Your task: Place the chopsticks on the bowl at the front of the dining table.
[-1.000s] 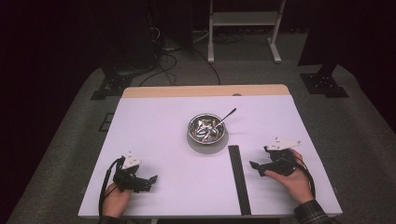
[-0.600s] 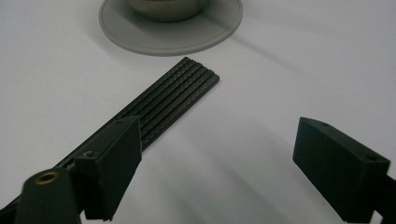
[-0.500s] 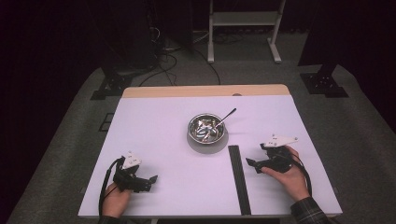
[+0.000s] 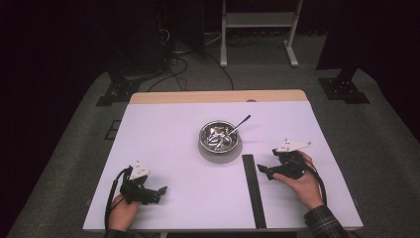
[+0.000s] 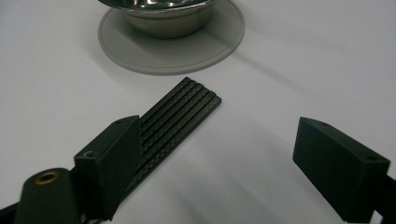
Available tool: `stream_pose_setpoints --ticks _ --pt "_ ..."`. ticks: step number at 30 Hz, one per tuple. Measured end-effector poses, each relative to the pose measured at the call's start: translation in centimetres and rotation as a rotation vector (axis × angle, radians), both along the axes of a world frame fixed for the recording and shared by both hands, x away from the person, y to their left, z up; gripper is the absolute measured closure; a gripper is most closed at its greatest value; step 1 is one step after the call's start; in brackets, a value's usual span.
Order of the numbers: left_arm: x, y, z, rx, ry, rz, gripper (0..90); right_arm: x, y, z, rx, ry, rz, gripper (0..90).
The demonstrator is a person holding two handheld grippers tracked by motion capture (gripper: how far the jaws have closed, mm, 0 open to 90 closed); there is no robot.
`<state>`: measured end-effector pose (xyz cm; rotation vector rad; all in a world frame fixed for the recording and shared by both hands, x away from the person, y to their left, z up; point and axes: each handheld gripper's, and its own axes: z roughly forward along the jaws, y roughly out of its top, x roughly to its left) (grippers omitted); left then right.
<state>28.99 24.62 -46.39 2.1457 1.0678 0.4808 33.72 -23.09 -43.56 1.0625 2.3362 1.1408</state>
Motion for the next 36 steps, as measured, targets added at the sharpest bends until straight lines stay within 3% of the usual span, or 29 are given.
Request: stream_pose_setpoints --ticks 20,36 --pt "0.0 0.0 0.0 0.0 0.0 -0.001 0.0 1.8 0.7 -0.2 0.013 0.015 -0.013 14.2" --pt "0.0 0.0 0.0 0.0 0.0 -0.001 0.0 3.2 1.7 -1.5 -0.029 0.05 -0.016 14.2"
